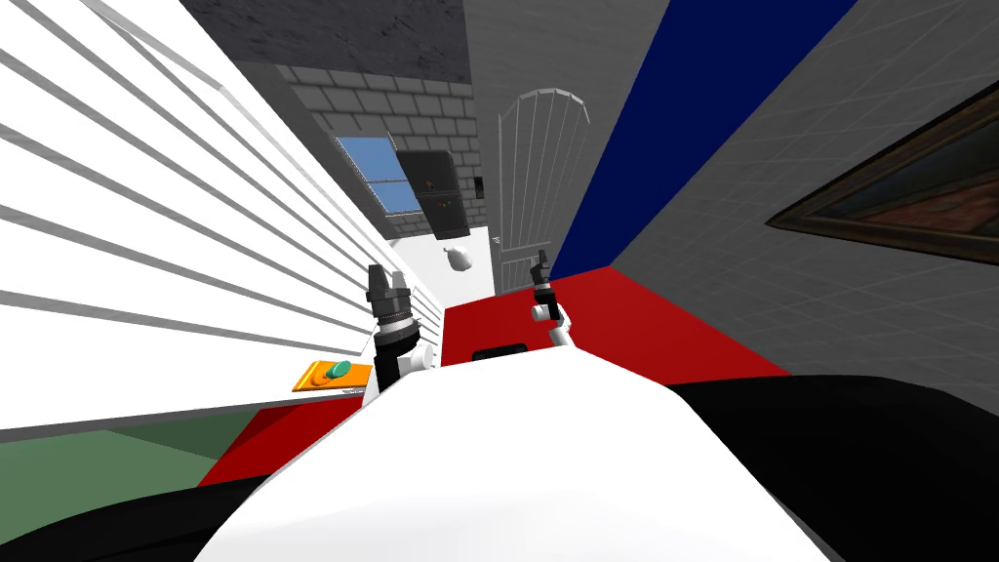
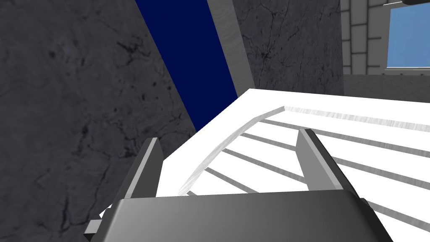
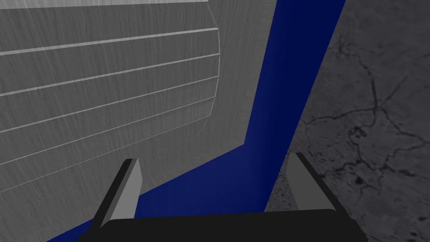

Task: Pull the door open

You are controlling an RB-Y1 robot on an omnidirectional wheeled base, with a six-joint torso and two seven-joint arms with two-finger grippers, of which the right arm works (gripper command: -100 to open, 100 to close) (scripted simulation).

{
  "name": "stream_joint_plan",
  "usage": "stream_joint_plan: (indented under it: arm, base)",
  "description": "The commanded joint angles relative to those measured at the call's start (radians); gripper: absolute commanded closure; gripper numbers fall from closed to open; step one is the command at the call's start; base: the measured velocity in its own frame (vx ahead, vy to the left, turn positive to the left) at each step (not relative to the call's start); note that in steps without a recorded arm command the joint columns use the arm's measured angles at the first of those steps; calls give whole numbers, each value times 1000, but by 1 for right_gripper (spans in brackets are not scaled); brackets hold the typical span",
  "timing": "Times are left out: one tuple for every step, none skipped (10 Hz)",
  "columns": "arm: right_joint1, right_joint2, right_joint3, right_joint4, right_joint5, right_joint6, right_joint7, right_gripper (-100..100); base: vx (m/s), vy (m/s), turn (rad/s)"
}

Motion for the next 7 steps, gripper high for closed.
stream_joint_plan:
  arm:
    - [-32, -1, -4, 50, -5, 3, 4, -100]
    - [-32, -1, -4, 62, -5, 3, 4, -100]
    - [-59, -2, -6, 104, -10, 6, 7, -100]
    - [-59, -2, -6, 110, -10, 6, 7, -100]
    - [-86, -3, -9, 150, -14, 9, 11, -100]
    - [-86, -3, -9, 159, -14, 9, 11, -100]
    - [-113, -4, -12, 202, -18, 12, 14, -100]
  base:
    - [51, -1, 25]
    - [45, 0, 20]
    - [55, -2, 24]
    - [48, -5, 20]
    - [55, -5, 33]
    - [44, -5, 19]
    - [51, -13, 29]
